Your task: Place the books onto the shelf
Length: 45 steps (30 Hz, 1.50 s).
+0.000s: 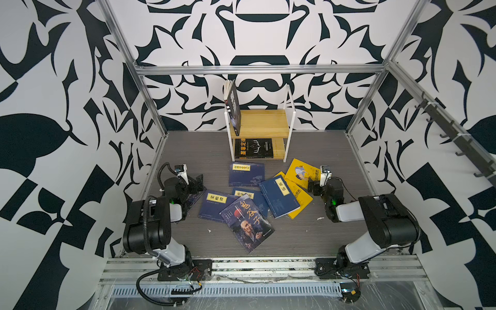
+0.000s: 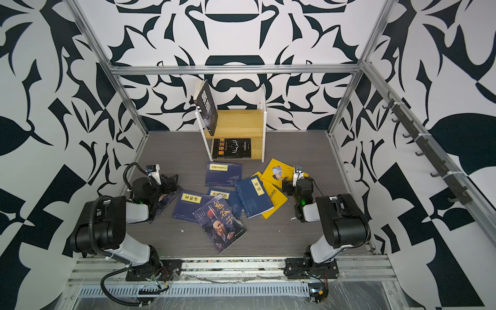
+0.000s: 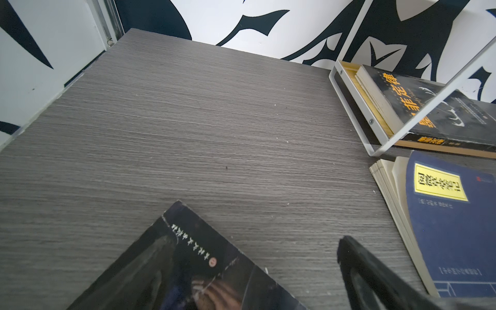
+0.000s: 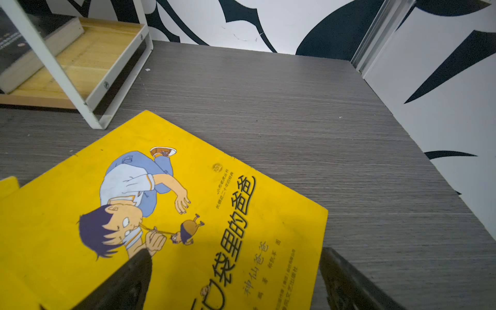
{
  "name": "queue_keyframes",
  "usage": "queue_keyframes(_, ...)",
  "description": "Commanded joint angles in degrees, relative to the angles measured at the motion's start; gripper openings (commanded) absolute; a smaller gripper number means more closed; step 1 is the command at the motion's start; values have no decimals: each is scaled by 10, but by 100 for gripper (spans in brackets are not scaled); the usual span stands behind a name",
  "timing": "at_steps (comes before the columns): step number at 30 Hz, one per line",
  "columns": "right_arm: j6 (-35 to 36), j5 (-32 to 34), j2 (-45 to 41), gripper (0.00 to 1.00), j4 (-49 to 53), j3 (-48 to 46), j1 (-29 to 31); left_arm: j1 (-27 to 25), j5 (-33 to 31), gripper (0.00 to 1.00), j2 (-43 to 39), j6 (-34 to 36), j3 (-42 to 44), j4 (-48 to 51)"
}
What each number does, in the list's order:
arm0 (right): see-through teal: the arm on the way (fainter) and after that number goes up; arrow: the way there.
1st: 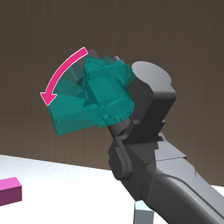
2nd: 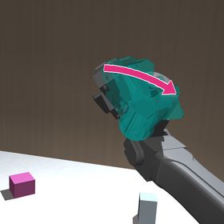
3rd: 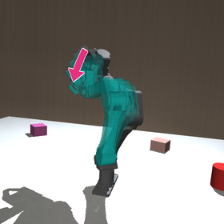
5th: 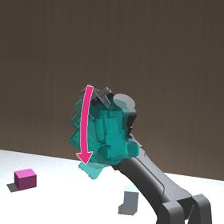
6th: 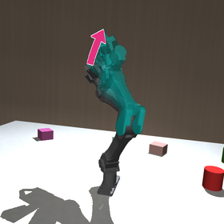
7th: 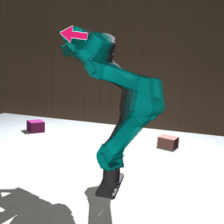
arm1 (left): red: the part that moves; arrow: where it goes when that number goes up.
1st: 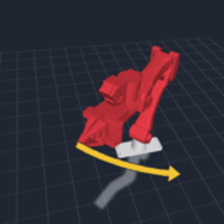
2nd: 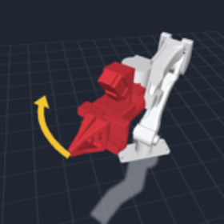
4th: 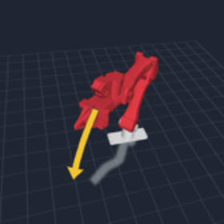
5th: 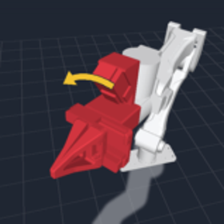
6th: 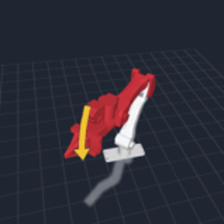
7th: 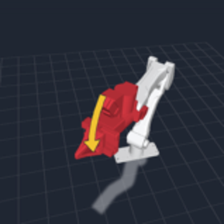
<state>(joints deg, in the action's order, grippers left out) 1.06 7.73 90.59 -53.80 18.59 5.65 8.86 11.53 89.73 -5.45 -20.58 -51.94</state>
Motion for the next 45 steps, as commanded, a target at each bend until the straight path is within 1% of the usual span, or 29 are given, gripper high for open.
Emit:
queue_keyframes(1, -5, 4, -8, 100, -16, 10, 0, 0, -2, 99, -6, 5, -9, -5)
queue_keyframes(9, -4, 2, -9, 100, -16, 10, 0, 0, -2, 99, -6, 8, -5, -16)
queue_keyframes(10, -4, 12, -12, 100, -18, 8, 0, 0, -7, 99, -12, 3, -8, -13)
queue_keyframes(11, -5, 18, -20, 100, -15, 4, 0, 0, -8, 99, -25, 4, -19, 20)
queue_keyframes(14, -9, 20, -73, 100, 16, -4, 0, 1, 16, 99, -65, 15, -93, 182)
queue_keyframes(18, -24, 9, -146, 99, 152, 32, 0, 0, 62, 99, -85, 6, -199, 371)
queue_keyframes(20, -46, 9, -180, 99, 211, 50, 1, -8, 66, 99, -92, 9, -264, 473)
queue_keyframes(22, -78, -12, -217, 98, 244, 59, 1, -20, 45, 100, -98, 1, -322, 570)
queue_keyframes(24, -100, -45, -254, 95, 295, 75, 2, -27, 35, 99, -103, -12, -363, 641)
queue_keyframes(27, -139, -79, -294, 93, 370, 106, 12, -30, 46, 100, -107, -12, -412, 746)
queue_keyframes(29, -150, -87, -309, 92, 415, 126, 36, -28, 65, 100, -117, 0, -420, 778)
queue_keyframes(30, -150, -86, -314, 92, 435, 136, 55, -29, 94, 99, -127, 24, -415, 784)
queue_keyframes(32, -148, -77, -320, 91, 469, 151, 101, -30, 140, 99, -142, 66, -410, 799)
queue_keyframes(35, -139, -67, -323, 90, 504, 169, 189, -41, 158, 99, -142, 100, -416, 839)
queue_keyframes(39, -112, -54, -323, 86, 529, 175, 316, -93, 202, 99, -135, 164, -416, 911)
queue_keyframes(41, -77, -54, -326, 83, 531, 168, 376, -116, 223, 99, -131, 194, -404, 924)
queue_keyframes(43, -36, -41, -332, 82, 532, 154, 437, -133, 234, 100, -118, 206, -395, 927)
queue_keyframes(45, -15, -27, -335, 82, 537, 143, 478, -150, 240, 100, -99, 207, -390, 930)
